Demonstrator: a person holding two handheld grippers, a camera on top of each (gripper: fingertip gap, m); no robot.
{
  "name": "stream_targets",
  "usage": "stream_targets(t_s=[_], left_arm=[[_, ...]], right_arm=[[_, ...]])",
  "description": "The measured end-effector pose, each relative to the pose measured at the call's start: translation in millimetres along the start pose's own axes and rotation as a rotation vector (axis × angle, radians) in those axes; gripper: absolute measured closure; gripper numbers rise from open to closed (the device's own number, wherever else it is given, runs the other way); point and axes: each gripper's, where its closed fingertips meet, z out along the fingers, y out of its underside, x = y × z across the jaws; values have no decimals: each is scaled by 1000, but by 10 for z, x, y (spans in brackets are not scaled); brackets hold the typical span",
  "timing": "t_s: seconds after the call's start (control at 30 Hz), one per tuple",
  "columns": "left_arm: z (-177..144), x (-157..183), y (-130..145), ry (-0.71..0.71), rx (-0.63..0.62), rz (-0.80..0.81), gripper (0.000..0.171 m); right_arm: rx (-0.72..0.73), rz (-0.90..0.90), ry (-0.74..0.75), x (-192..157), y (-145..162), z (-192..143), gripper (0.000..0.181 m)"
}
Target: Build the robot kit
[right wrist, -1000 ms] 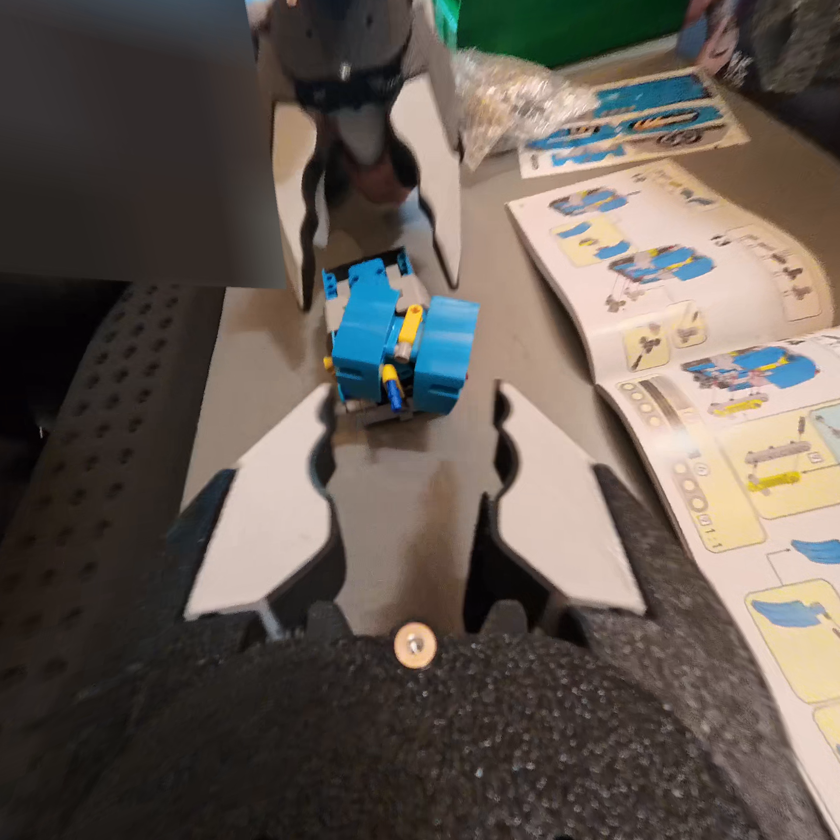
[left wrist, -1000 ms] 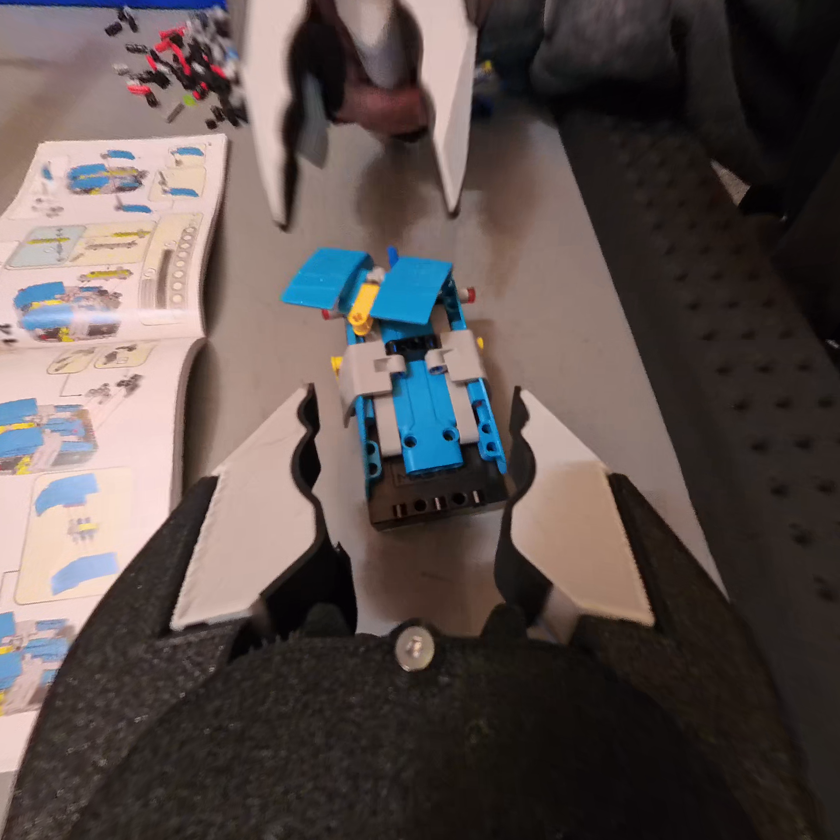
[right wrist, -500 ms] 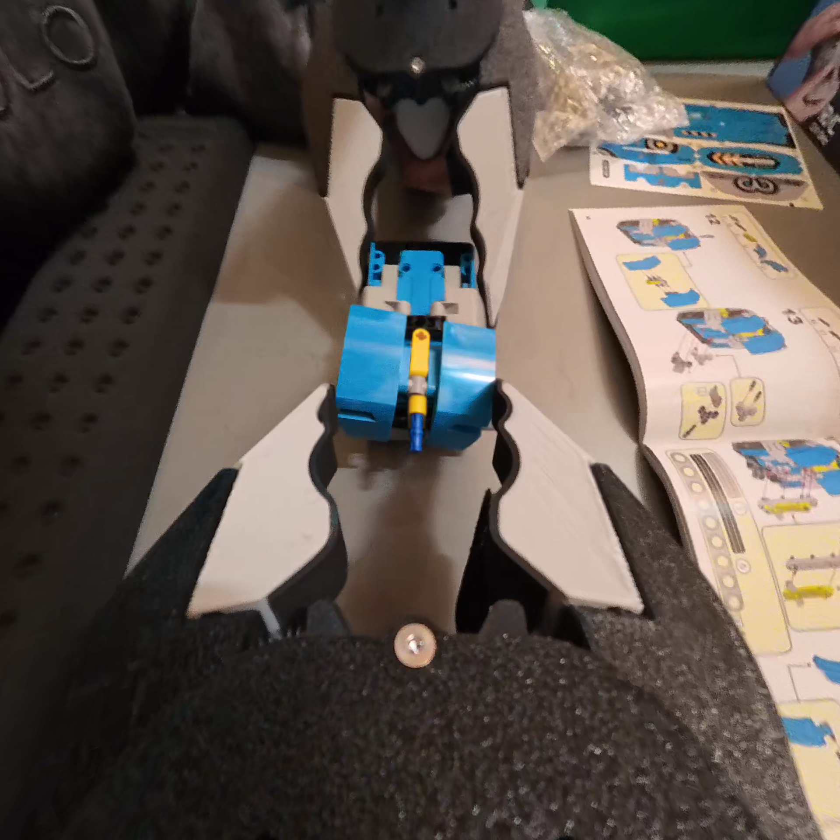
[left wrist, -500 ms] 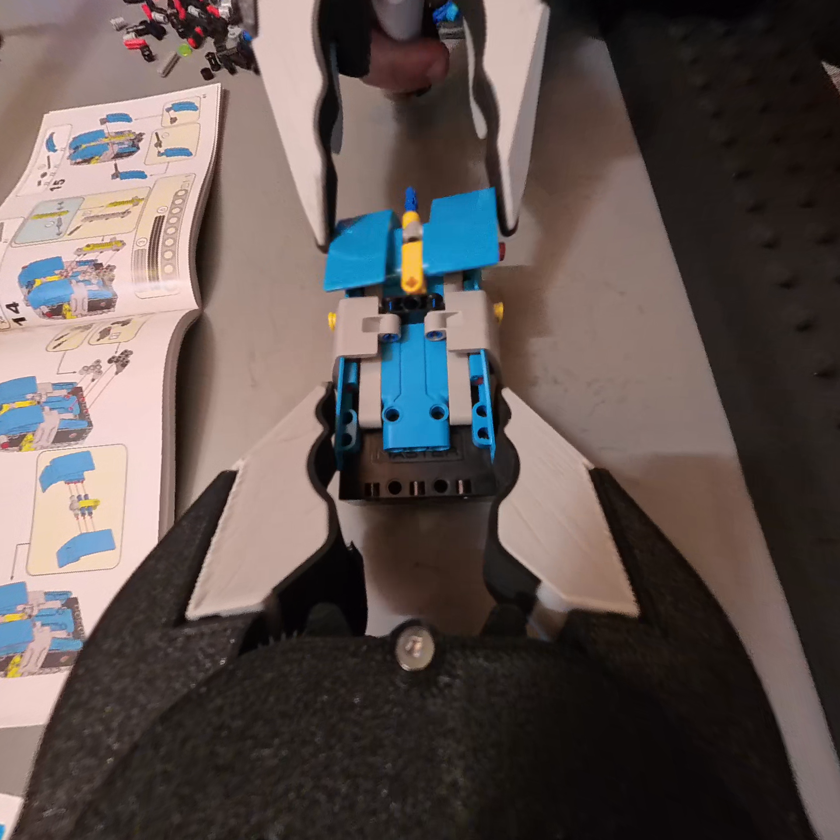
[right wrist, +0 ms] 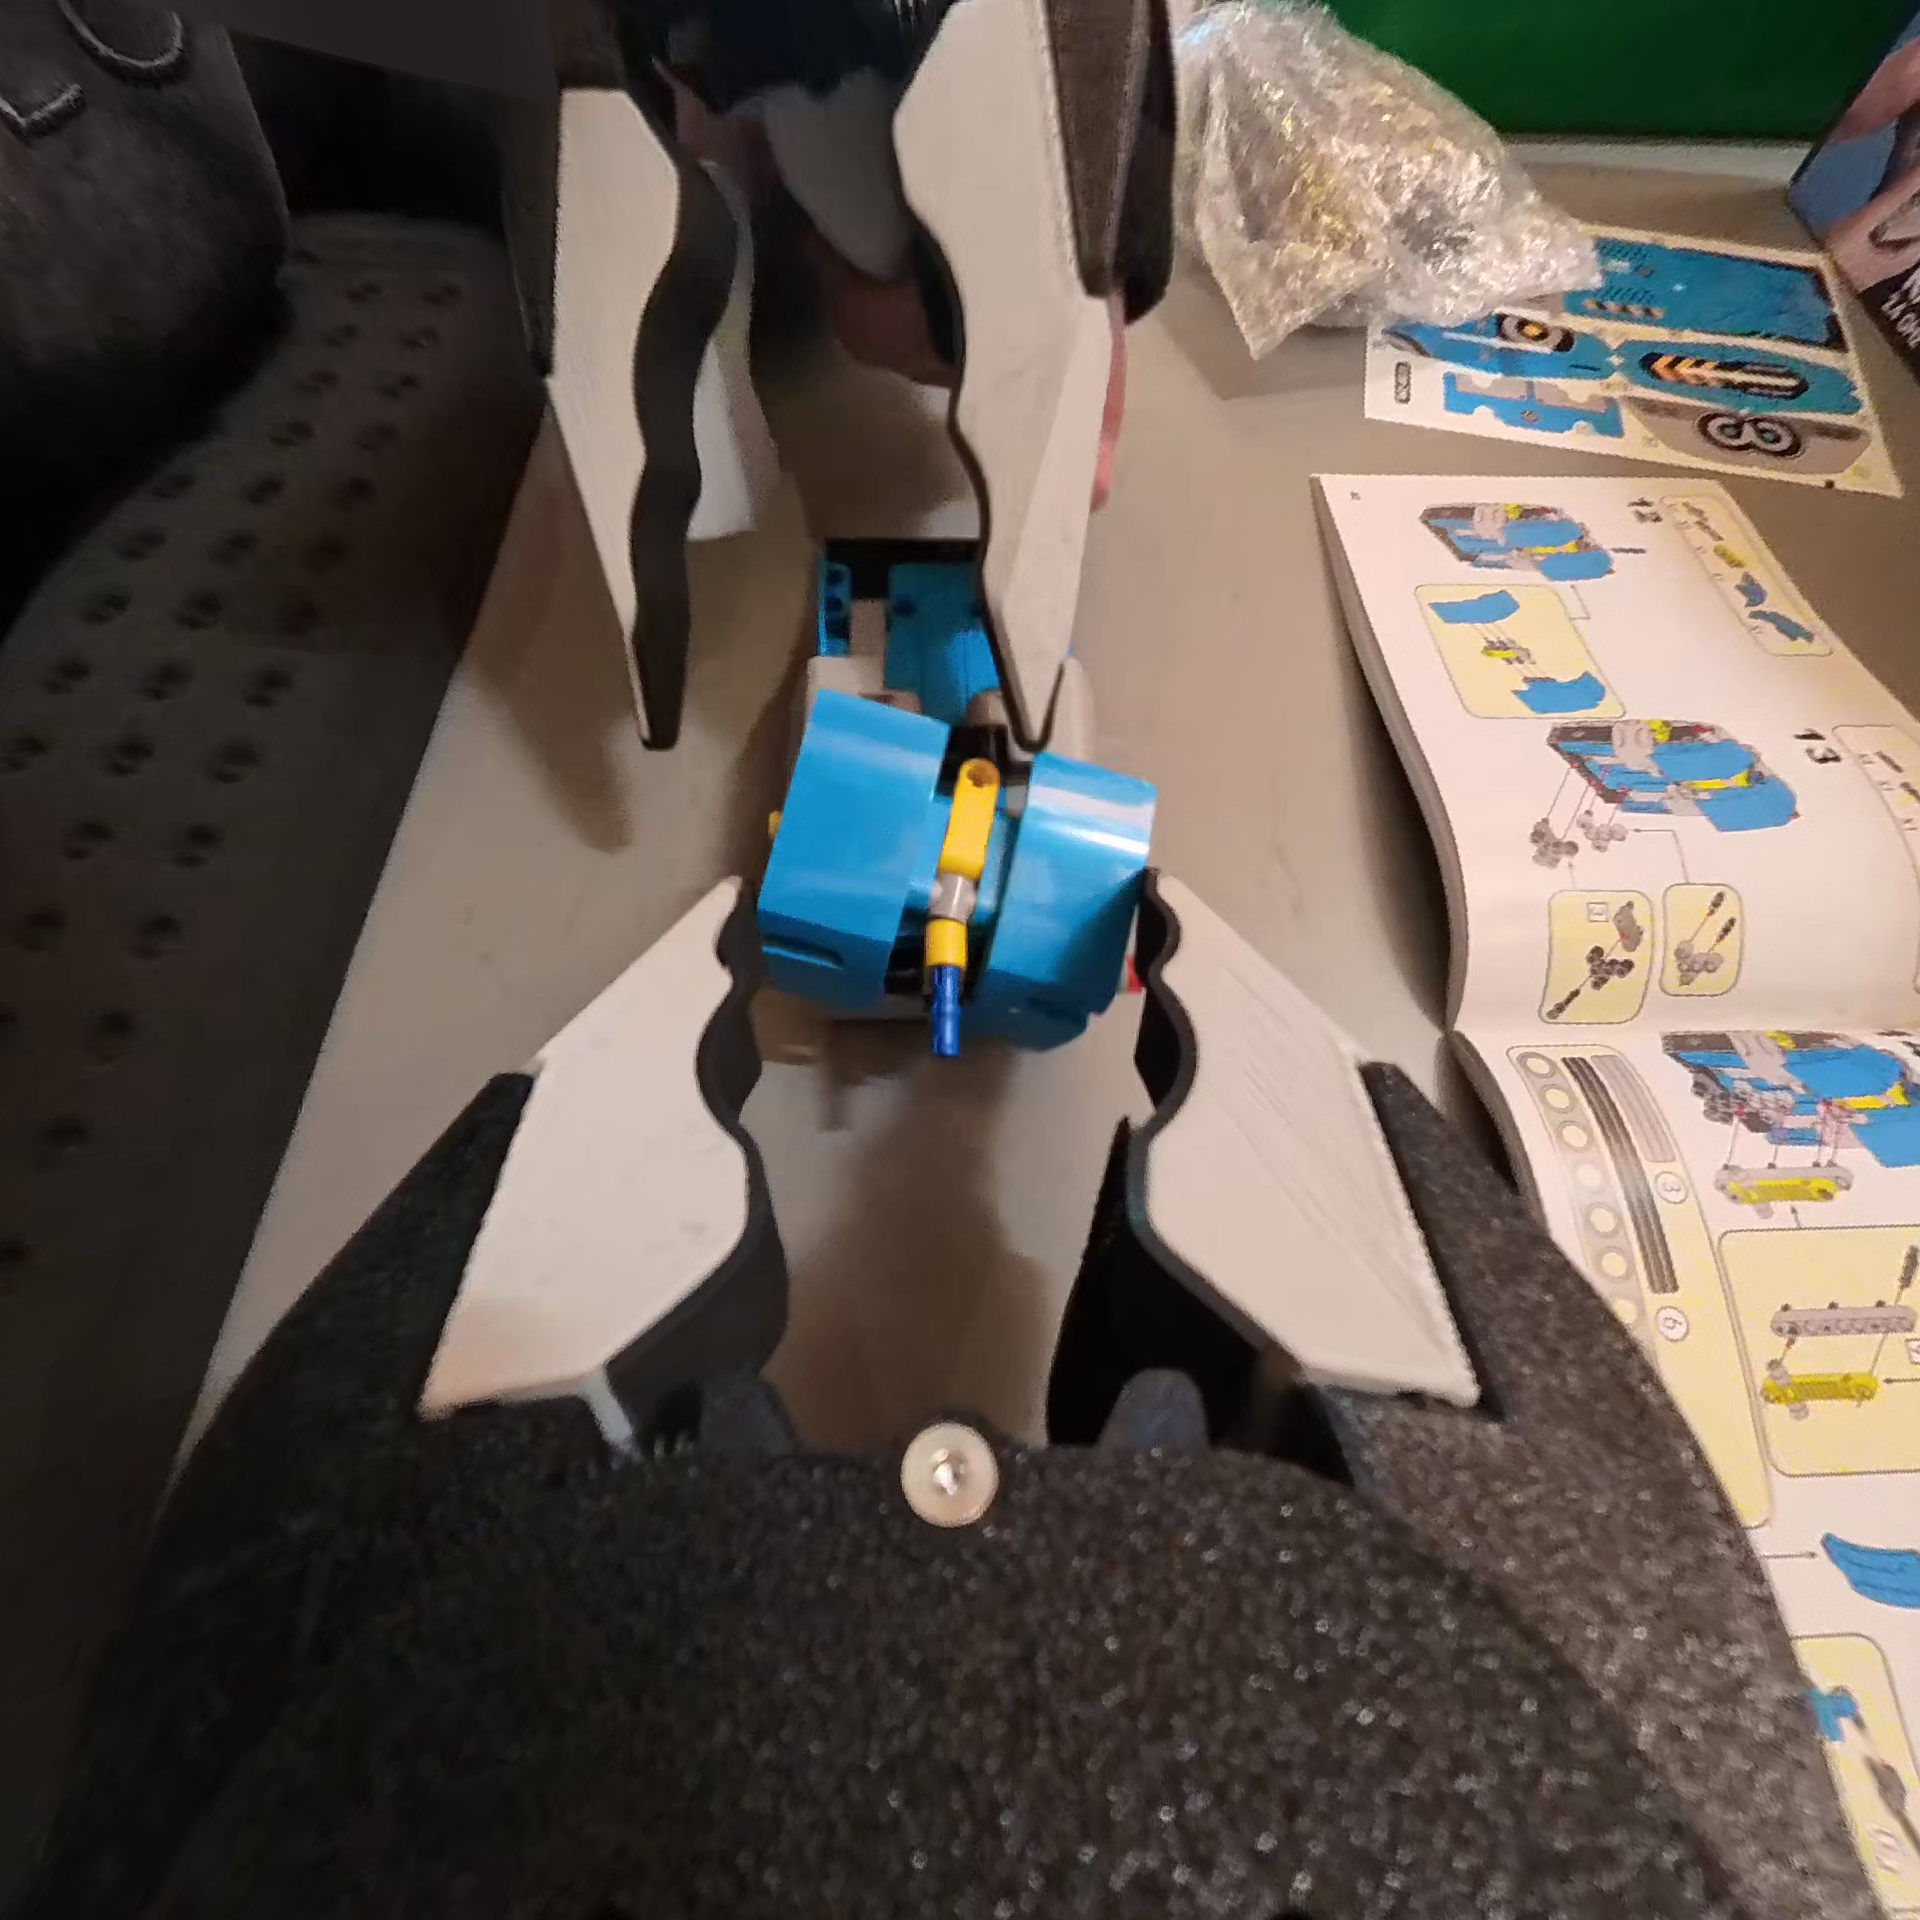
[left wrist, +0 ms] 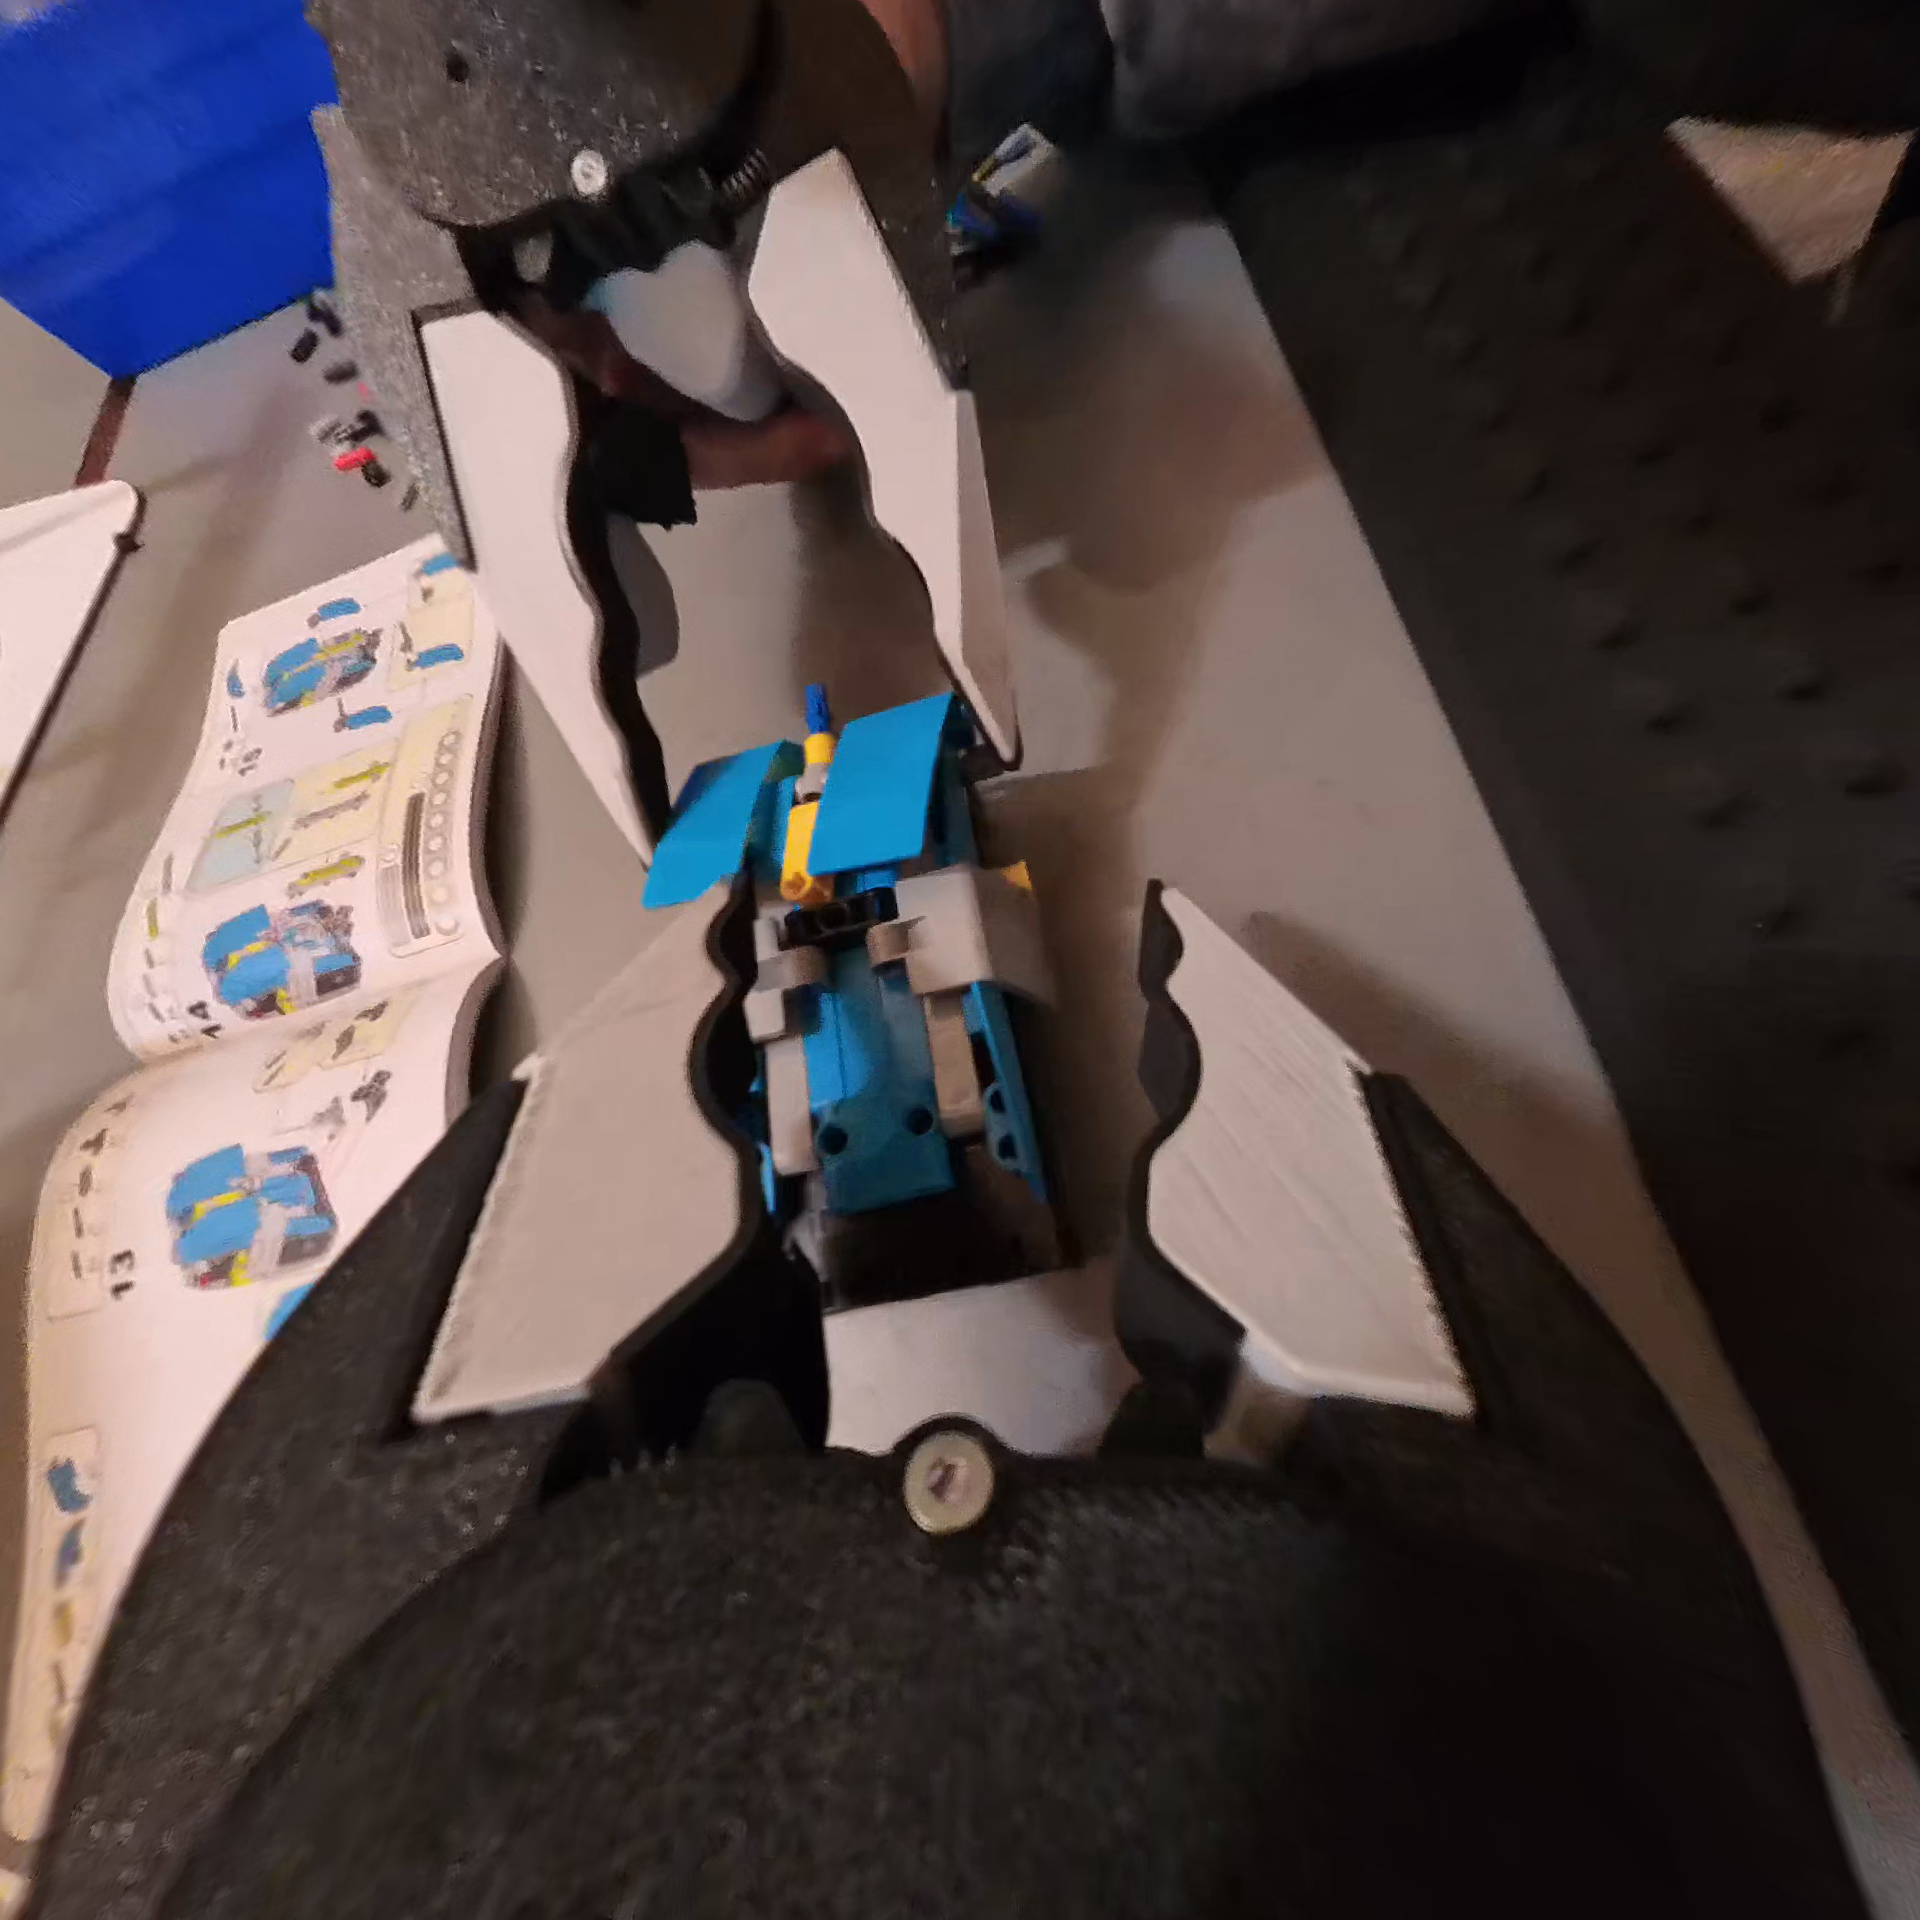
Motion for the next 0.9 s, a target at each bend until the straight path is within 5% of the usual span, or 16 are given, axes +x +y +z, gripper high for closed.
stream_targets(t_s=[0.13, 0.83, 0.9], left_arm=[[-18, -27, -38, -4, 4, 18, 110], [120, 56, -21, 61, -79, 85, 108], [118, 56, -23, 59, -82, 77, 108]], right_arm=[[4, 24, -14, -10, 14, 15, 107], [13, 55, 38, 38, 40, -137, 103], [20, 116, 65, 34, 71, -259, 128]])
